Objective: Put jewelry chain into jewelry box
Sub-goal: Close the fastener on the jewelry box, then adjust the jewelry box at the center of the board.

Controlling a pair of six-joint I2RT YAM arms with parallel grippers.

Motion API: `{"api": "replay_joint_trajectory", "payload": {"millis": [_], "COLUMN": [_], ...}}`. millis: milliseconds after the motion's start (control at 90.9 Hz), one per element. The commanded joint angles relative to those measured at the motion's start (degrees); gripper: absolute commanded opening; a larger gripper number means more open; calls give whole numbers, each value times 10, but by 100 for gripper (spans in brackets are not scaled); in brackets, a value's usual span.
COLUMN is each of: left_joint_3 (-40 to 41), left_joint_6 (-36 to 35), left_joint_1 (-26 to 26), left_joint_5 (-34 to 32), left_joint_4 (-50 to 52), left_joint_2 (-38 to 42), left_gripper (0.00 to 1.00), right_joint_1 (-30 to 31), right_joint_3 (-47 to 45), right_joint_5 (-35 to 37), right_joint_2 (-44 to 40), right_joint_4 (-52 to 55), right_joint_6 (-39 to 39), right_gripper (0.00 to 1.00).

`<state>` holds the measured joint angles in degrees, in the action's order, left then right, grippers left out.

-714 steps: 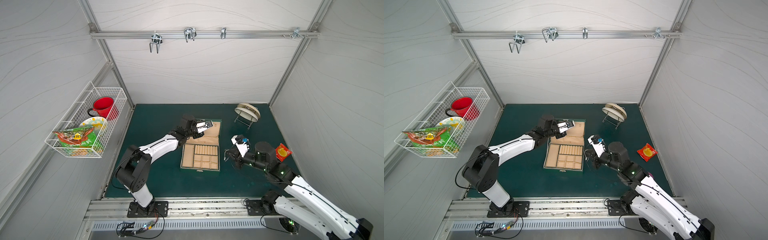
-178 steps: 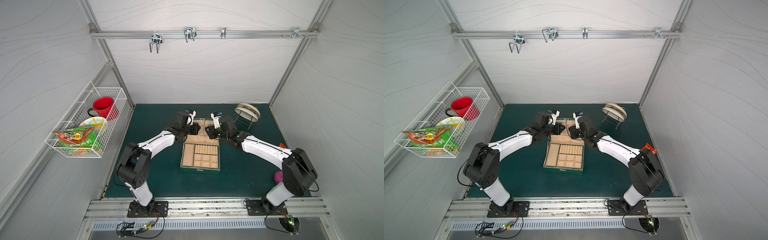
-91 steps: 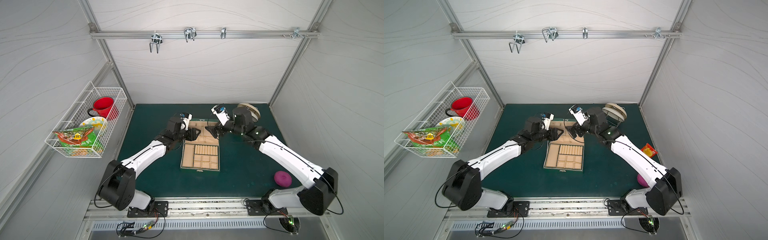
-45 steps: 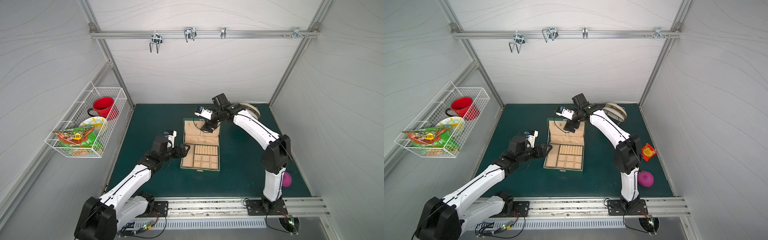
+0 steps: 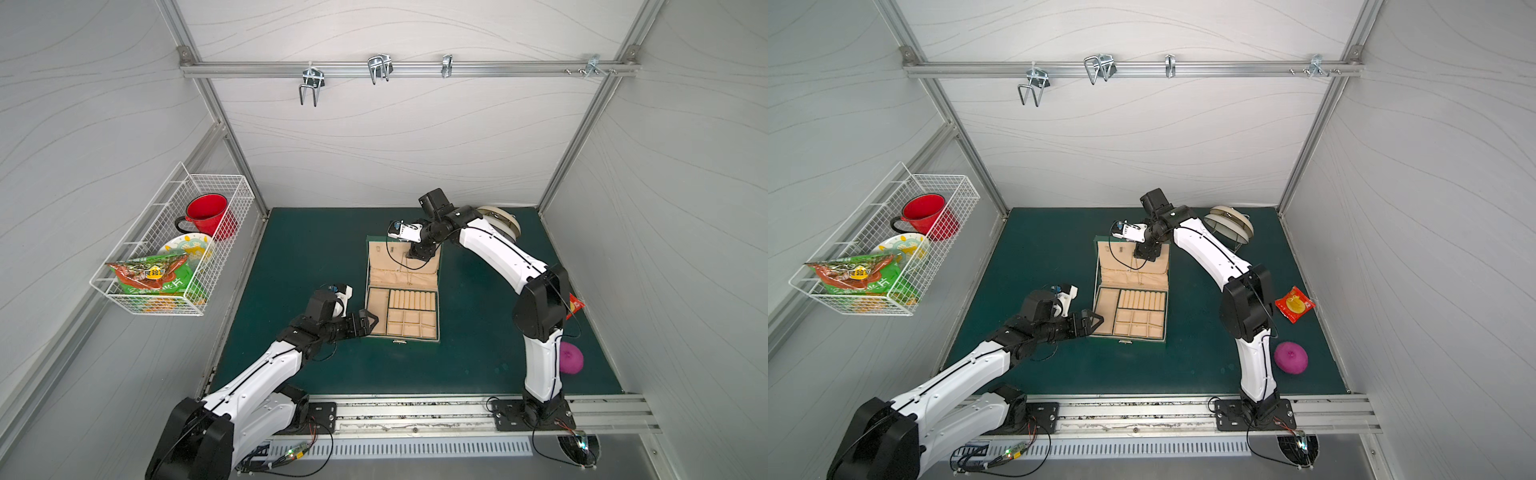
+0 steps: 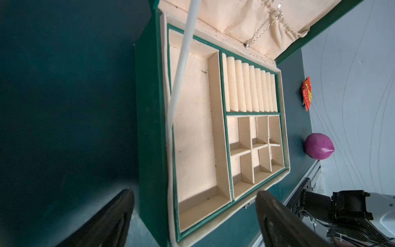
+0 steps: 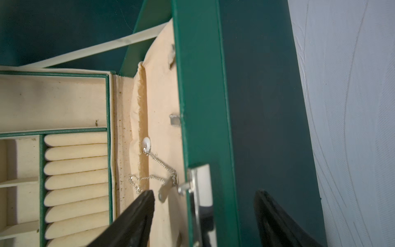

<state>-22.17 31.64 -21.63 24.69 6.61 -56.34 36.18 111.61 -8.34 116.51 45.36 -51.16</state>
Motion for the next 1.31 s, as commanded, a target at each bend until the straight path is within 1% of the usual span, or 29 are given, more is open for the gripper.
{"api": "replay_joint_trajectory", "payload": {"millis": [0,99,154,275,341,396,539,671,836,980,1068,1101,1123,1211,1255,1299], "left_joint_3": [6,10,10,8,6,5,4,-3,-13,-15,-23,-27,-29,-32,-36,-37], "left_joint_6": [10,14,15,13,11,10,3,-10,-30,-38,-52,-55,-56,-59,-62,-64], "left_joint_1": [2,2,1,-5,-11,-14,-27,-63,-112,-152,-177,-185,-190,-213,-227,-238], "left_joint_5": [35,47,55,60,61,64,63,76,61,56,48,46,46,43,36,21], "left_joint_4": [-27,-34,-40,-42,-42,-42,-49,-66,-70,-106,-120,-125,-129,-160,-174,-182], "left_joint_2": [-8,-12,-16,-26,-32,-35,-38,-55,-68,-84,-107,-116,-123,-150,-160,-165], "left_gripper": [91,88,86,84,83,83,82,82,81,81,82,81,81,81,80,80], "right_joint_1": [8,9,10,10,10,11,12,12,12,10,5,3,1,-6,-10,-16], "right_joint_3": [18,24,29,35,38,38,33,23,-5,-41,-67,-75,-82,-105,-113,-120], "right_joint_5": [6,8,8,-2,-1,5,27,38,45,56,63,66,69,74,71,65], "right_joint_2": [19,25,28,29,30,30,30,24,-2,-29,-48,-58,-64,-95,-112,-128], "right_joint_4": [-8,-13,-13,-13,-11,-11,-12,-6,-9,-27,-37,-41,-43,-49,-51,-54], "right_joint_6": [-8,-3,0,4,7,7,-2,-17,-39,-54,-58,-57,-55,-42,-30,-15], "right_gripper": [78,77,74,65,57,54,42,30,22,18,19,20,23,37,51,60]}}
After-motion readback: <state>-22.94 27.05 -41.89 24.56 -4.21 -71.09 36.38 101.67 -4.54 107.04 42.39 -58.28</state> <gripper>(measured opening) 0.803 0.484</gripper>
